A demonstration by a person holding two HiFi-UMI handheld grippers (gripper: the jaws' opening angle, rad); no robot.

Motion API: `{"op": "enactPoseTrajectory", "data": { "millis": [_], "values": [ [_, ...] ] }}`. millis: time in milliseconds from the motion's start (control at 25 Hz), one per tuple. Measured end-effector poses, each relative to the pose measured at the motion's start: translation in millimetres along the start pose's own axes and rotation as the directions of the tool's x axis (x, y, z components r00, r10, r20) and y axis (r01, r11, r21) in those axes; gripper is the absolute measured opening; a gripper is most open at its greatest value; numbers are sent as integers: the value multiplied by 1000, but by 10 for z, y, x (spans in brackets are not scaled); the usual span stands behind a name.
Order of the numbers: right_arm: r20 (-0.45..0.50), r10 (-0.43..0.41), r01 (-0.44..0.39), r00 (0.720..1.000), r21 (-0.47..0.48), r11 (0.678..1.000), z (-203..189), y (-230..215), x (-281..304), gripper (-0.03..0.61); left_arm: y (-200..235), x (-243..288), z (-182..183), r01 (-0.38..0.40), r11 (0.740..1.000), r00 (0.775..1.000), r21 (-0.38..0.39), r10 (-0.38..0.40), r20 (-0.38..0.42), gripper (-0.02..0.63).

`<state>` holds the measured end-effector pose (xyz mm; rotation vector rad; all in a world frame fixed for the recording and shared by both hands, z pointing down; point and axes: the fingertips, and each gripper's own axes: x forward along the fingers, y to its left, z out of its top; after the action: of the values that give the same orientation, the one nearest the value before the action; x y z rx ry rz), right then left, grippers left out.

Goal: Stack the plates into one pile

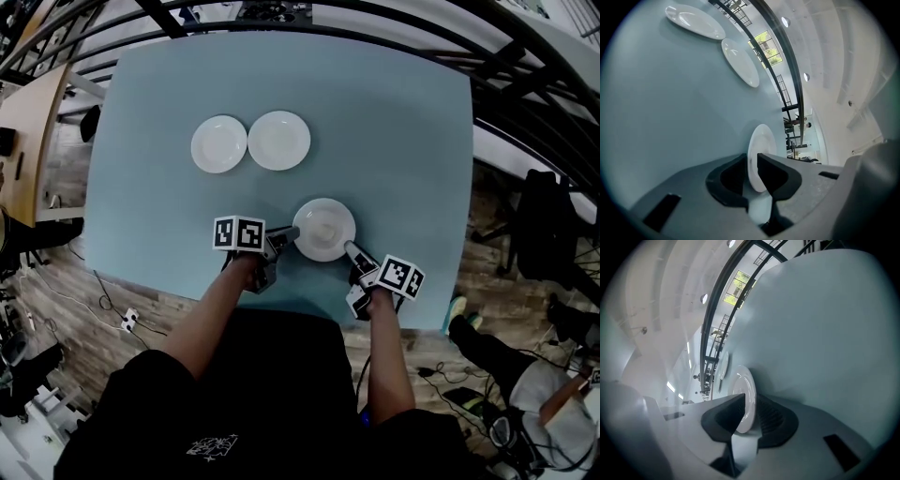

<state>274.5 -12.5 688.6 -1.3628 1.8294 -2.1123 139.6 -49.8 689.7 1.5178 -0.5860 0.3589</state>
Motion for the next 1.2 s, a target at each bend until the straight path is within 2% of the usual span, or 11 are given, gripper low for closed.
{"op": "enactPoseTrajectory", "data": {
  "millis": [160,400,560,800,1200],
  "values": [
    [-4,-41,41,999,-17,999,2,-12,39,31,30,18,15,-21,1000,1000,-12,21,-14,40],
    [3,-64,64,998,-12,998,-12,38,63,29,47,-34,18,-4,1000,999,-12,4,-35,34],
    [18,-54,54,998,-15,998,-14,221,207,31,83,-223,144,26,999,1000,-34,-27,-13,31],
    [33,-32,33,999,-38,999,32,516,521,31,161,-497,487,37,999,999,-15,-36,27,29],
    [67,33,-25,997,-114,993,594,1105,985,31,43,-766,1276,83,996,987,10,-84,133,28]
  ]
}}
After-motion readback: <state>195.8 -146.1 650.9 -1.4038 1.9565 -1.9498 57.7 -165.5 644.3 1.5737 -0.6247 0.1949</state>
